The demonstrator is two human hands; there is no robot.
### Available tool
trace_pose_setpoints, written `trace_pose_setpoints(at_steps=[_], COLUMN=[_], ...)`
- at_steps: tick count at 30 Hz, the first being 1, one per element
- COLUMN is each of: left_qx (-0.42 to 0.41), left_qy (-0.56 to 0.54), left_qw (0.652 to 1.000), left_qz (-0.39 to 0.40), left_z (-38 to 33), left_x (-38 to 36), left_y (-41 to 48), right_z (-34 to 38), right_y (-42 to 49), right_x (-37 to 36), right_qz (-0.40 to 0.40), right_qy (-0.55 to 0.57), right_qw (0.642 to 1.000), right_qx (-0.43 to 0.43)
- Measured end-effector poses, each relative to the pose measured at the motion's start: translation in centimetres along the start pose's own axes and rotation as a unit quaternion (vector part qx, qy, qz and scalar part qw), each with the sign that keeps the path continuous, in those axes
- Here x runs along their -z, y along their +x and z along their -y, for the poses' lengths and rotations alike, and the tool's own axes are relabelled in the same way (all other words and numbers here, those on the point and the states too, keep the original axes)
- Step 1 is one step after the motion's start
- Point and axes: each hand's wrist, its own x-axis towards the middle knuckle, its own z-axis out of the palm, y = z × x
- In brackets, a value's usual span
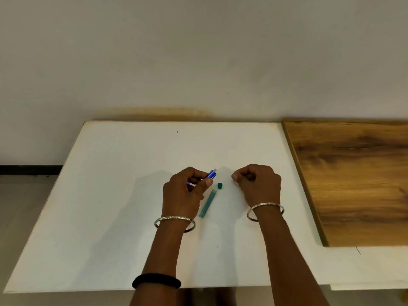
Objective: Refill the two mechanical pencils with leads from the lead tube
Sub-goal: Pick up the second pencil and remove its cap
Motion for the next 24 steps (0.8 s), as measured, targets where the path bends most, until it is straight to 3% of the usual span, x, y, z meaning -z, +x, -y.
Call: trace_pose_setpoints(at_steps=[14,16,18,21,24], left_qx=[-0.005,-0.004,-0.007,-0.015,-0.022], left_qy=[0.019,0.027,0.032,0.041,0.041], left_qw=[1.000,1.000,0.999,0.999,0.999], left_qz=[0.000,0.001,0.001,0.004,0.005], left_z=[0.2,0.2,0.2,0.3,0.2], left_x=[0.2,0.1,0.0,-0.2,-0.3], left_y=[-0.2,-0.2,-0.2,-0.2,-0.2], right_z=[0.3,0.7,1.2,1.9,2.1], right_y=[-0.4,-0.4,-0.3,-0.6,-0.8], right_x=[-1.0,-0.6,-0.1,0.2,0.2], right_qz=[0.017,-0.008,-0.006,0.109,0.180], right_qy=[-0.126,-0.080,0.047,0.236,0.290], right_qw=[0.992,0.996,0.999,0.965,0.938], right_qx=[0.024,0.025,0.009,-0.045,-0.052])
